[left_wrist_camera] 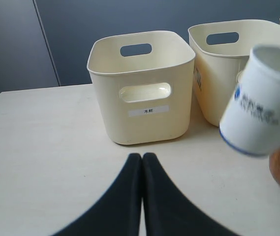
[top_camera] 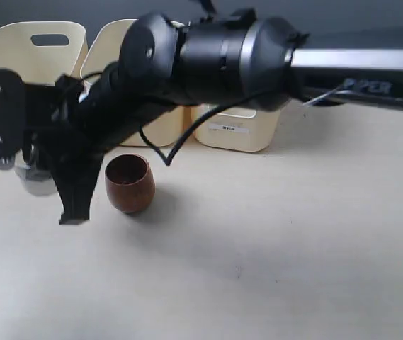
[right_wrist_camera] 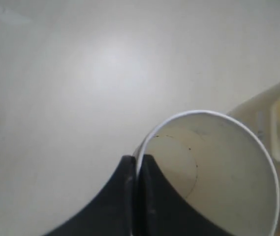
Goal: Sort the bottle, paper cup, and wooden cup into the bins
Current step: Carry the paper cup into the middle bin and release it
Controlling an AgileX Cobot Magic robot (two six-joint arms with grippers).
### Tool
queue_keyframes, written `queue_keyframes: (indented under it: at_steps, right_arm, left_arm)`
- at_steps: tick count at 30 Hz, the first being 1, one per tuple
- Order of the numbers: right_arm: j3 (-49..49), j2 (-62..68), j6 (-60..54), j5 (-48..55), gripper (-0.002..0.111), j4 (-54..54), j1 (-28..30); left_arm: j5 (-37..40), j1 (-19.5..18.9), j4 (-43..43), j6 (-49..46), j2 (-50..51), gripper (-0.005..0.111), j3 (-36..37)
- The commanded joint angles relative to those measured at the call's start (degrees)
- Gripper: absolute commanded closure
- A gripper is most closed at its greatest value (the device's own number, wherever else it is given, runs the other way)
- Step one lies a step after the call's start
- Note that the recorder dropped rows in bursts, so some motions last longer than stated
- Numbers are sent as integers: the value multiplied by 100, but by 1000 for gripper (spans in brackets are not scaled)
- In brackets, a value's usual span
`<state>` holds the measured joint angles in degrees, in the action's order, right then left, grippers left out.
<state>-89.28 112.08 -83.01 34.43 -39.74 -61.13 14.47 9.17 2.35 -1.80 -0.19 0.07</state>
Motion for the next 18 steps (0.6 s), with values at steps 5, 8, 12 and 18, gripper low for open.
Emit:
queue_keyframes:
  at_steps: [5, 8, 12, 18]
  right_arm:
    - [-837, -476, 946, -264, 108, 205, 694]
    - [-1105, -312, 1354, -529, 108, 166, 1096]
    - [-1405, 87, 1727, -684, 108, 168, 1513]
    - [-2292, 1362, 2333, -588, 108, 168, 2046]
  left_arm:
    - [-80, 16, 12, 16, 19, 107, -7]
    - [-80, 16, 12, 16, 19, 107, -7]
    - [-80, 16, 12, 16, 19, 107, -7]
    - [-80, 16, 12, 16, 19, 107, -7]
